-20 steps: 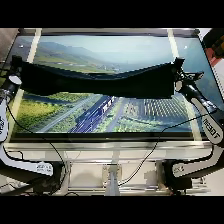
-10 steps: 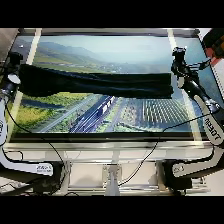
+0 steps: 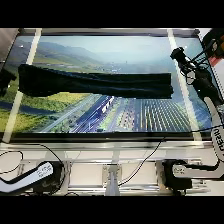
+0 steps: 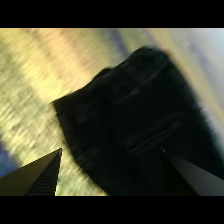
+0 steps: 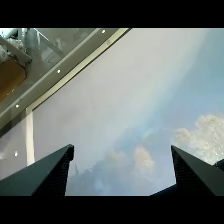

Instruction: Fold the clothes and pants, and hang the long-sleeved shirts on hangers.

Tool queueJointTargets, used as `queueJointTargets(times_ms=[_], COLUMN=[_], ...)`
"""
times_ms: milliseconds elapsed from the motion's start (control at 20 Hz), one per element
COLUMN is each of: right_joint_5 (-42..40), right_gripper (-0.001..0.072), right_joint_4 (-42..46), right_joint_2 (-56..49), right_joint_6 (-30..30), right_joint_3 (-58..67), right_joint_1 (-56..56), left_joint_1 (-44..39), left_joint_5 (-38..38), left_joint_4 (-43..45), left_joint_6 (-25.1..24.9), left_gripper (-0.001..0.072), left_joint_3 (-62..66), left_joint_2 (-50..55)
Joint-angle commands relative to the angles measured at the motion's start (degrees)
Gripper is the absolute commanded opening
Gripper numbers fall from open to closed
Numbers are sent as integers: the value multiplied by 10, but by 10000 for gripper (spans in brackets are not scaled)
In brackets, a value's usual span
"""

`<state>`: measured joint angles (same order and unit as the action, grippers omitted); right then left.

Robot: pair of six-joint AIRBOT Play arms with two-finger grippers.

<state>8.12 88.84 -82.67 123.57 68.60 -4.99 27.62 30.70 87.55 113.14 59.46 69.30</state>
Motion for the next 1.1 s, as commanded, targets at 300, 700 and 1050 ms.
queueJointTargets(times_ms=[300,700,1050], right_joint_5=[48,49,47], right_gripper=[690,690,690], right_joint_4=[-21,-21,-21], right_joint_2=[33,33,33], right_joint_6=[-33,-33,-32], right_joint_3=[0,0,0], right_joint_1=[0,0,0], left_joint_1=[96,97,94], left_joint_5=[-24,-61,-61], left_joint_4=[-261,-568,-568], left_joint_6=[-41,-327,-327], left_gripper=[685,709,694], left_joint_3=[-115,-67,35], left_joint_2=[21,163,267])
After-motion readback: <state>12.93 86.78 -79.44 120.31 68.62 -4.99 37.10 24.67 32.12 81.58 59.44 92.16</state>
